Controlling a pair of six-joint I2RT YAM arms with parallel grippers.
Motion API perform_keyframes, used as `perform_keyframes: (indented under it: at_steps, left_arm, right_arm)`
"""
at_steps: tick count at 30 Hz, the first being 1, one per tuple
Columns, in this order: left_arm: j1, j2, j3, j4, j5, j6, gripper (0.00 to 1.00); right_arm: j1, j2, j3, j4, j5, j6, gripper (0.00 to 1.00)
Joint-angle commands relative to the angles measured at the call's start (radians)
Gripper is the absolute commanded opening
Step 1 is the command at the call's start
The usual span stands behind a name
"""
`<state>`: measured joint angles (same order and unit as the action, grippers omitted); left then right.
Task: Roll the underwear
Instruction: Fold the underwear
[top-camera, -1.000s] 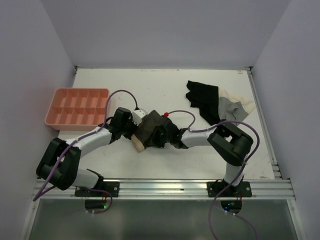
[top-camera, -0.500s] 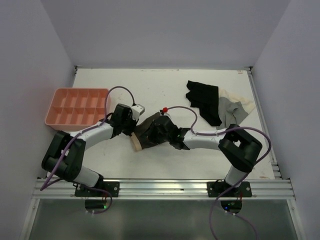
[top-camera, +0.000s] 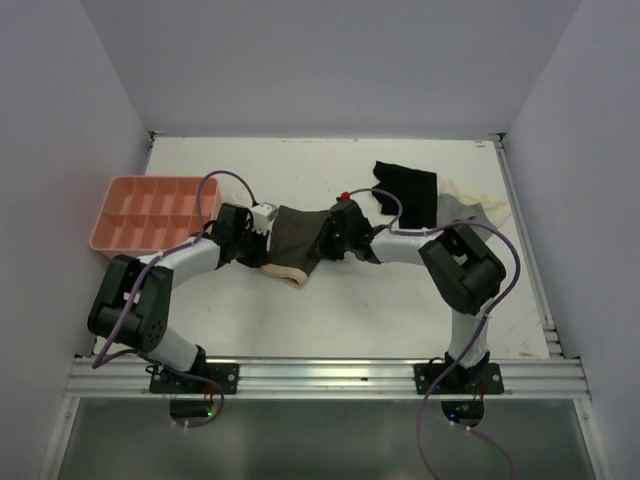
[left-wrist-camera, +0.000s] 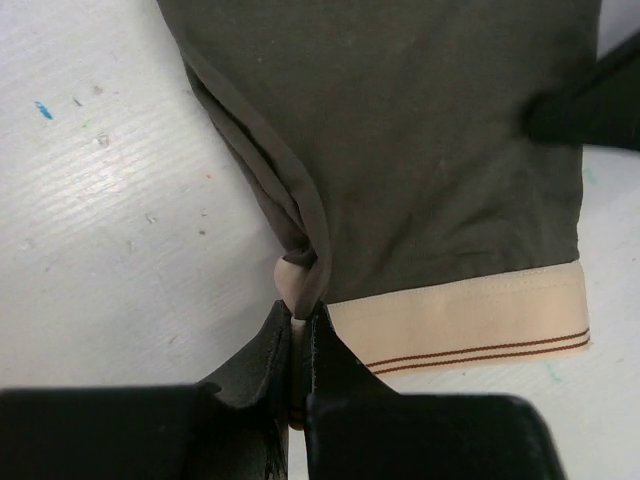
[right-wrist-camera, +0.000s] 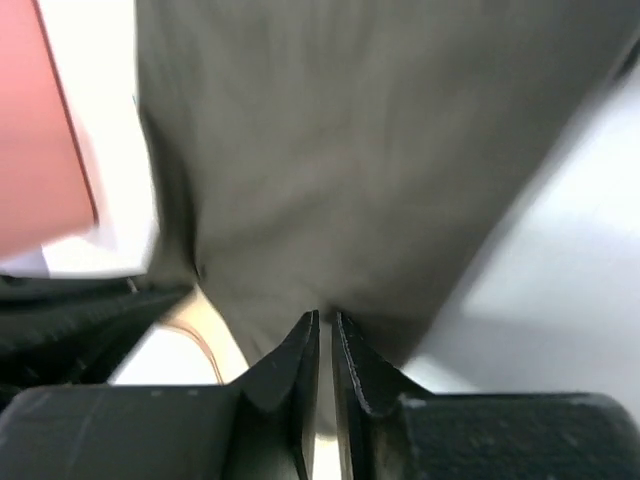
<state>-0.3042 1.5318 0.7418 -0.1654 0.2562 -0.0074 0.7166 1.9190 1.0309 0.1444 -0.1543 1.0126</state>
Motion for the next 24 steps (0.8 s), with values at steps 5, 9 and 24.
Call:
perform_keyframes:
  at_steps: [5, 9, 24]
  left_arm:
    - [0.005, 0.036, 0.057, 0.033, 0.066, -0.085, 0.0]
    - [0.005, 0.056, 0.071, 0.024, 0.04, -0.108, 0.0]
    - [-0.088, -0.065, 0.016, 0.063, -0.066, -0.043, 0.0]
  right_arm:
    - [-0.011, -0.143, 0.074, -0.054, -0.083, -0.119, 0.2]
    - [0.029, -0.132, 0.023, 0.041, -0.122, -0.031, 0.2]
    - [0.11, 0.063, -0.12, 0.228, -0.056, 0.118, 0.17]
